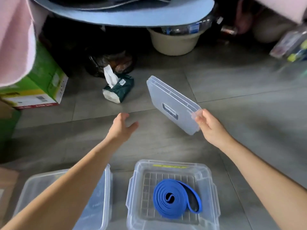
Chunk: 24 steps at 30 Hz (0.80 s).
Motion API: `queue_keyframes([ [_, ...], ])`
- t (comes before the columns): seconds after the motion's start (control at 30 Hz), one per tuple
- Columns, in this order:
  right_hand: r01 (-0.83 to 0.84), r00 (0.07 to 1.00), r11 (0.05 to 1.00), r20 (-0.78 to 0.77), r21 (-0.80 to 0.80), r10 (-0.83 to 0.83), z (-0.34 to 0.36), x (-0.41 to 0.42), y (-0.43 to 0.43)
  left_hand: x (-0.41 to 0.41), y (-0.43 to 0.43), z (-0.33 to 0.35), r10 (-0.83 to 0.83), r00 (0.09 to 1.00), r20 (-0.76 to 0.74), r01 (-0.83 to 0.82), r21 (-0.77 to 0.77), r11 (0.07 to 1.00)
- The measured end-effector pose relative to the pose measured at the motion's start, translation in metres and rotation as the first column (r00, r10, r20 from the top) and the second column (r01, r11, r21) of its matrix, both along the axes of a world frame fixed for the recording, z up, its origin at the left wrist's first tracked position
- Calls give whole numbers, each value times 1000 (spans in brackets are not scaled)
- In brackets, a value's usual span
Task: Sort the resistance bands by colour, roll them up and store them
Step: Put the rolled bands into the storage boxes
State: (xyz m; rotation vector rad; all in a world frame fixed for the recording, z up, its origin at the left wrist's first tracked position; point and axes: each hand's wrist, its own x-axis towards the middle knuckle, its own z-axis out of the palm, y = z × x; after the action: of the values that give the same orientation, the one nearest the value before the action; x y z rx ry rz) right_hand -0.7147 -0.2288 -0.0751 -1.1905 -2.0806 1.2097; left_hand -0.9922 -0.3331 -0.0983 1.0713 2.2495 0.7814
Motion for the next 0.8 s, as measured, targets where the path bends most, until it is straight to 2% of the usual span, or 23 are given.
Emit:
queue_keyframes([
  [0.1, -22, 991, 998, -130, -65, 14, 30, -1, -15, 10, -8, 9, 80, 987, 140, -89, 61, 994],
  [0.17, 39, 958, 978, -272, -205, -95, 42, 8, -22, 16, -15, 22, 100, 966, 237, -137, 142, 980],
  [0.23, 105, 854, 900, -425, -422, -299, 52, 20, -27, 26, -23, 38, 120, 946, 302, -185, 198, 962],
  [0.3, 66, 730, 781, -504, -621, -462, 61, 27, -32, 32, -33, 49, 103, 913, 394, -203, 222, 954],
  [0.4, -9, 636, 621, -484, -784, -601, 67, 28, -52, 47, -54, 68, 32, 766, 642, -188, 175, 967],
  [0.47, 13, 632, 553, -422, -833, -650, 59, 27, -67, 60, -70, 73, 13, 722, 692, -185, 175, 967],
  [0.5, 58, 645, 532, -375, -845, -666, 55, 28, -73, 65, -77, 73, 13, 743, 670, -185, 186, 965],
  [0.57, 227, 688, 558, -274, -798, -672, 39, 34, -82, 75, -94, 65, 26, 783, 621, -196, 208, 958],
  [0.67, 435, 782, 696, -143, -570, -606, 22, 45, -108, 87, -121, 48, 7, 865, 502, -122, 196, 973],
  [0.73, 461, 825, 753, -85, -470, -558, 15, 49, -133, 95, -134, 37, 73, 900, 429, -151, 150, 977],
  [0.8, 427, 860, 789, -71, -442, -505, 6, 53, -150, 100, -145, 27, 114, 906, 408, -172, 107, 979],
])
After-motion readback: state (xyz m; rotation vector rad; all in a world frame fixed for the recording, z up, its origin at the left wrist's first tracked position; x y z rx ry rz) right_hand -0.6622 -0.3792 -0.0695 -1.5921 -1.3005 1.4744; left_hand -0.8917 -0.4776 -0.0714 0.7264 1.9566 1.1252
